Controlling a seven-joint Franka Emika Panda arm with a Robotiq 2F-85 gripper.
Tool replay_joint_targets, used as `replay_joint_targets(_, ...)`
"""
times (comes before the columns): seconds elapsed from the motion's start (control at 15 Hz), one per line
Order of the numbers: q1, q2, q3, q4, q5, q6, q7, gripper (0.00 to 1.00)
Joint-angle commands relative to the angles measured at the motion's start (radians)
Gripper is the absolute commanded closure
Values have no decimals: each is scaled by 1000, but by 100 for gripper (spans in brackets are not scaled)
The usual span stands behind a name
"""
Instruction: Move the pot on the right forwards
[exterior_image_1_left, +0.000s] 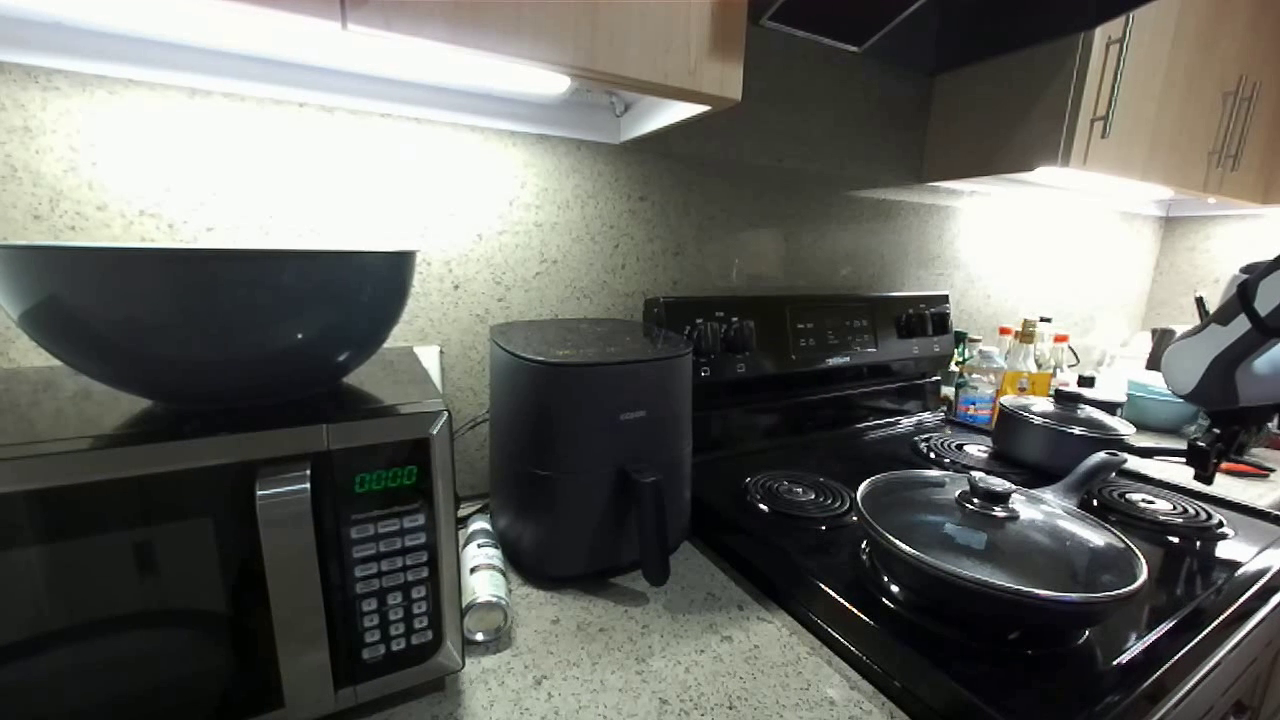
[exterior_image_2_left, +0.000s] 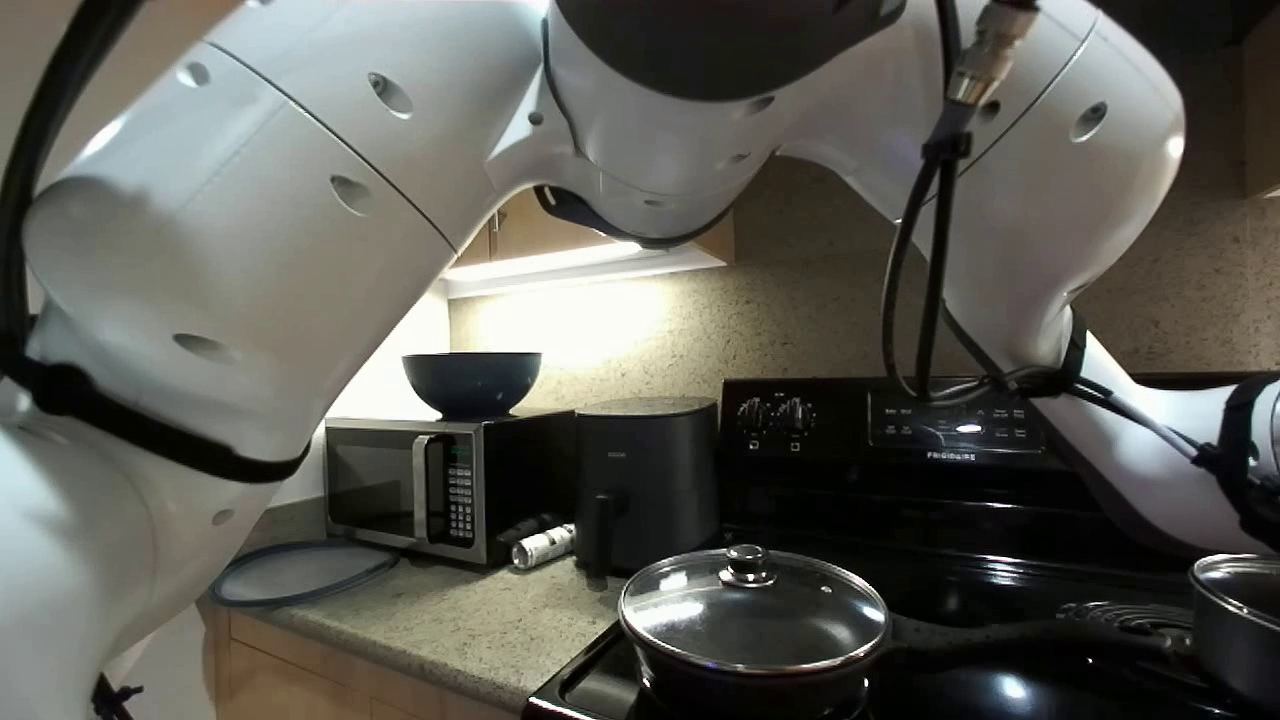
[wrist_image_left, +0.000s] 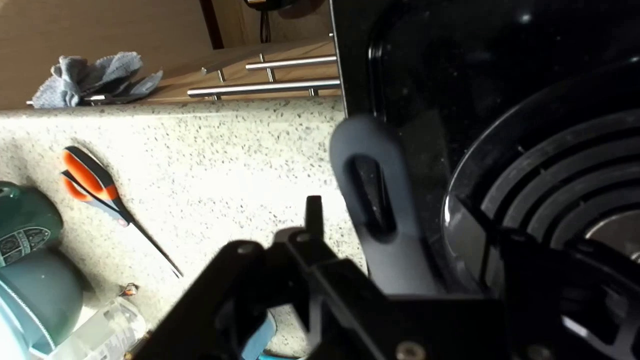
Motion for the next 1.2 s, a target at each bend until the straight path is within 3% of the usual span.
replay_joint_targets(0.0,-30,35,44,74,16,-30,-38,3)
replay_joint_targets(0.2,-37,65,64,127,16,-64,-52,0)
replay_joint_targets(0.4,-45,100,86,183,18,-90,-85,12)
replay_joint_targets(0.6,-51,145,113,249,11,-87,-151,1)
replay_joint_targets(0.87,-56,197,147,337,24,-119,-234,0)
replay_joint_targets(0.93,-56,207,152,358,29,-139,-246,25)
replay_joint_targets(1.0,-56,216,157,375,32,-153,-261,27)
replay_joint_targets(1.13,-50,226,149,399,33,-175,-267,41)
